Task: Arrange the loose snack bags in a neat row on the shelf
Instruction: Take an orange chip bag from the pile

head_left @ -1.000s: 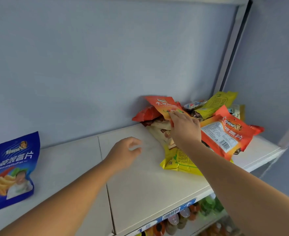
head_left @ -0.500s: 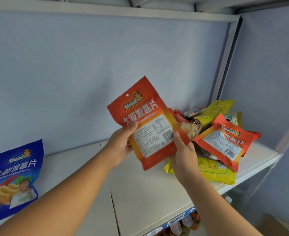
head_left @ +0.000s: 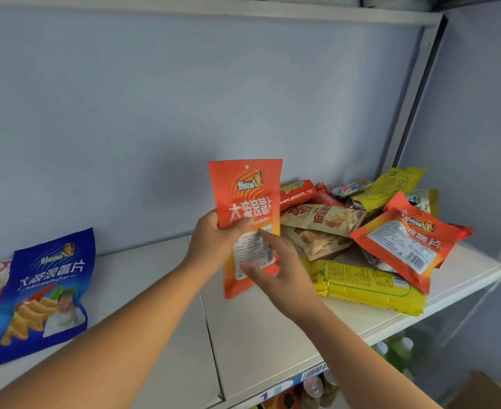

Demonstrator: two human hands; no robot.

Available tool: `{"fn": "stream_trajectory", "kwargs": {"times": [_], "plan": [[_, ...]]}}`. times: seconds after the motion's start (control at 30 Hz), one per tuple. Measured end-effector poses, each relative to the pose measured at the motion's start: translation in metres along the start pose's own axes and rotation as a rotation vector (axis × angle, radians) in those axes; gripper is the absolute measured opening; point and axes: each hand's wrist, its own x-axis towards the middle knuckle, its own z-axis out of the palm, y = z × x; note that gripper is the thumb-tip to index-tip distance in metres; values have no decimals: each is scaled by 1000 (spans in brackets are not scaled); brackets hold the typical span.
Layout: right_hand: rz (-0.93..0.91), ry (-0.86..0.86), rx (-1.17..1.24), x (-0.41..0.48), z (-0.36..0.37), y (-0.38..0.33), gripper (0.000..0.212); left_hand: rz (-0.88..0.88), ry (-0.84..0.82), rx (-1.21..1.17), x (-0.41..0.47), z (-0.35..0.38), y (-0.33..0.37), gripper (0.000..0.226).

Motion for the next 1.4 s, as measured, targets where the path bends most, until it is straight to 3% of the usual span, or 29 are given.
{"fn": "stream_trajectory", "kwargs": {"times": [0.1, 0.2, 0.3, 0.37, 0.47, 0.57, 0.73, 0.87, 0.97, 1.03, 1.2, 1.27, 1.4], "plan": [[-16, -112, 164, 9, 3, -10, 72, -16, -232, -107, -6, -2, 15, 34], [86, -8, 319, 21, 3, -6, 48, -28, -344, -73, -10, -13, 18, 37], [271, -53, 563, 25, 2, -7, 32, 29, -124, 182, -8, -23, 1, 32], [341, -167, 729, 23, 2, -10, 30, 35, 47, 283, -9, -32, -10, 52], [395, -327, 840, 17, 4, -10, 32, -104, 40, 139, -14, -49, -18, 75], [455, -397, 847, 16, 19, -1, 32, -217, -6, 58, -22, -67, -28, 64], [467, -484, 623, 13, 61, -1, 30, -216, 143, 149, -42, -96, -43, 38], [435, -488, 476, 11, 104, -6, 19, -326, 247, 225, -55, -133, -63, 56], [434, -490, 451, 18, 132, -13, 16, -373, 361, 260, -60, -163, -68, 45], [440, -496, 432, 27, 152, -18, 17, -393, 414, 296, -64, -182, -69, 50], [430, -440, 258, 50, 203, -33, 12, -366, 393, 393, -74, -224, -74, 35], [353, -368, 55, 59, 222, -33, 18, -367, 339, 436, -75, -235, -77, 26], [295, -327, -370, 63, 240, -27, 66, -346, 254, 492, -75, -246, -83, 20]]}}
